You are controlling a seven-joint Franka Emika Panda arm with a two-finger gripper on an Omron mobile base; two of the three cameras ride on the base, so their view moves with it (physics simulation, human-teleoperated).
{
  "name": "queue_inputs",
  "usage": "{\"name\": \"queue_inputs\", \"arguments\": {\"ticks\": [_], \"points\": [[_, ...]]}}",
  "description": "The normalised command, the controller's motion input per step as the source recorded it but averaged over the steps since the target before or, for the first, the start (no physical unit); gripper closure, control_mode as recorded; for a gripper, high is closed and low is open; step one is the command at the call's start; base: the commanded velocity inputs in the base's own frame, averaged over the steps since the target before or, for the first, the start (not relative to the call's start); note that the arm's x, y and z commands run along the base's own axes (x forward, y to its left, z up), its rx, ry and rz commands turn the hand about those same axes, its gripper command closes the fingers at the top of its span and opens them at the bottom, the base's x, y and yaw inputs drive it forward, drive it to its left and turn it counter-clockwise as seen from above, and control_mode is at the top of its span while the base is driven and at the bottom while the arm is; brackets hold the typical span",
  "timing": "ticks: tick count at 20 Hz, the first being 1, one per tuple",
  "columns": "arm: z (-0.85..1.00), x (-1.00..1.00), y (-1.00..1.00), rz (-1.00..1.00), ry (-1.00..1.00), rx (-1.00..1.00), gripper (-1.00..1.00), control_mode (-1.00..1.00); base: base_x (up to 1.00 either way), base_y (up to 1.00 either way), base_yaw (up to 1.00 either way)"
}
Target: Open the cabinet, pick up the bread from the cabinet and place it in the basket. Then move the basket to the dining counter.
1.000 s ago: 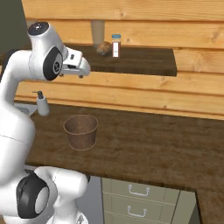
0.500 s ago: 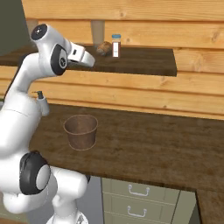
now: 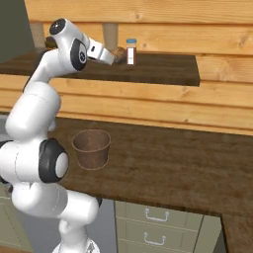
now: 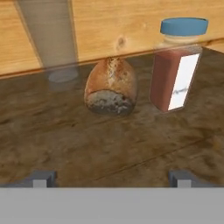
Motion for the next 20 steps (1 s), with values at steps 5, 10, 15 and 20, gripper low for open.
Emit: {"name": "queue_inputs", "arguments": {"ticks": [5, 10, 15, 20], "points": [[-0.07, 0.71, -0.15, -0.05, 0.00, 0.01, -1.00, -1.00, 0.00, 0.00, 0.00], [0.00, 0.53, -0.32, -0.12, 0.00, 0.00, -1.00, -1.00, 0.00, 0.00, 0.00], [0.00, 0.30, -0.10, -0.06, 0.00, 0.00, -1.00, -1.00, 0.00, 0.00, 0.00], [-0.01, 0.45, 0.00, 0.00, 0.00, 0.00, -1.00, -1.00, 0.00, 0.00, 0.00]]}}
